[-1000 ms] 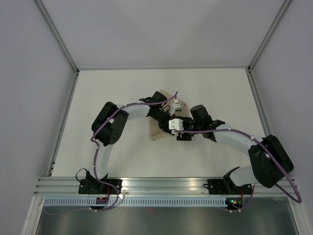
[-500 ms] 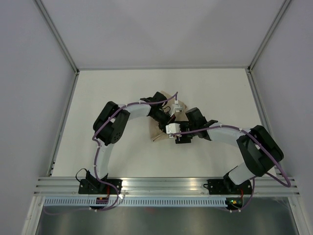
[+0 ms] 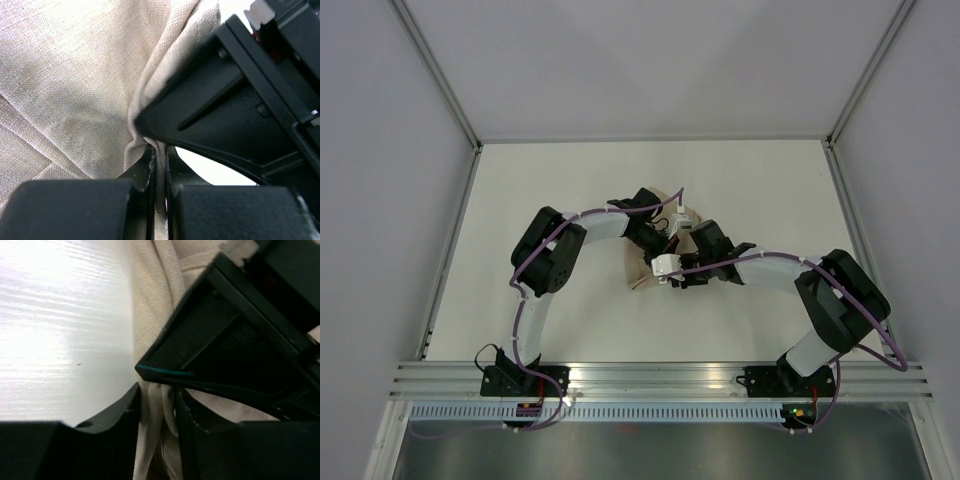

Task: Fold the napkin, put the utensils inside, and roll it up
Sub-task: Roll the napkin at the center of the board.

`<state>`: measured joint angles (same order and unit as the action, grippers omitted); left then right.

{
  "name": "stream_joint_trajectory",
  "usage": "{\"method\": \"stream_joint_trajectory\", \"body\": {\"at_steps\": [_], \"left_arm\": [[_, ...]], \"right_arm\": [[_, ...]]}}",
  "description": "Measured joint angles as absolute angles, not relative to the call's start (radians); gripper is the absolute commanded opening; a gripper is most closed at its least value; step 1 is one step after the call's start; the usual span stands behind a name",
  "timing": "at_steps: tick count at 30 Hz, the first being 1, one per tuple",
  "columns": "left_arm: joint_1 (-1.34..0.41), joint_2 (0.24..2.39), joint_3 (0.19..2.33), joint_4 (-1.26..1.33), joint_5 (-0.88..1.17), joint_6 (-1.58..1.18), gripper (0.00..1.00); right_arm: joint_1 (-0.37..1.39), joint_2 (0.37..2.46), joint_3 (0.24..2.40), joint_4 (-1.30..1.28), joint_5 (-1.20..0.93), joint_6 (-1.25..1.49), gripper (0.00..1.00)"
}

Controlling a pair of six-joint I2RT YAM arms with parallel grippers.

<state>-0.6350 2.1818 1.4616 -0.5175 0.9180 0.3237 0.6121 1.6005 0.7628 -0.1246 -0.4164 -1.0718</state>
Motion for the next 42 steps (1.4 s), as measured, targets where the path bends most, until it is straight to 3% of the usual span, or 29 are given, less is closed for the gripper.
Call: {"method": "stream_joint_trajectory", "body": {"at_steps": [4, 7, 10, 20, 32, 42], "left_arm": [[-0.635, 2.182, 1.462, -0.519, 0.920, 0.324, 0.04], [-0.635, 2.181, 1.462, -0.518, 0.920, 0.323, 0.20], [-0.632, 2.181, 1.456, -0.506, 0.920, 0.312, 0.29], [-0.567, 2.012, 1.190, -0.202, 0.857, 0.089, 0.34], [-0.521, 1.779, 1.050, 0.115, 0.603, -0.163, 0.29], [-0.513, 1.485, 0.552, 0.513, 0.272, -0.284, 0.33]], "right_arm": [[0.618, 1.605, 0.772, -0.161, -0.413, -1.075, 0.20], [0.618, 1.613, 0.789, -0.183, -0.411, -1.073, 0.13], [0.618, 1.618, 0.801, -0.202, -0.410, -1.073, 0.08], [0.618, 1.675, 0.896, -0.323, -0.424, -1.045, 0.02], [0.576, 1.788, 1.072, -0.542, -0.502, -1.016, 0.01], [0.496, 1.929, 1.252, -0.785, -0.627, -1.036, 0.00]]}}
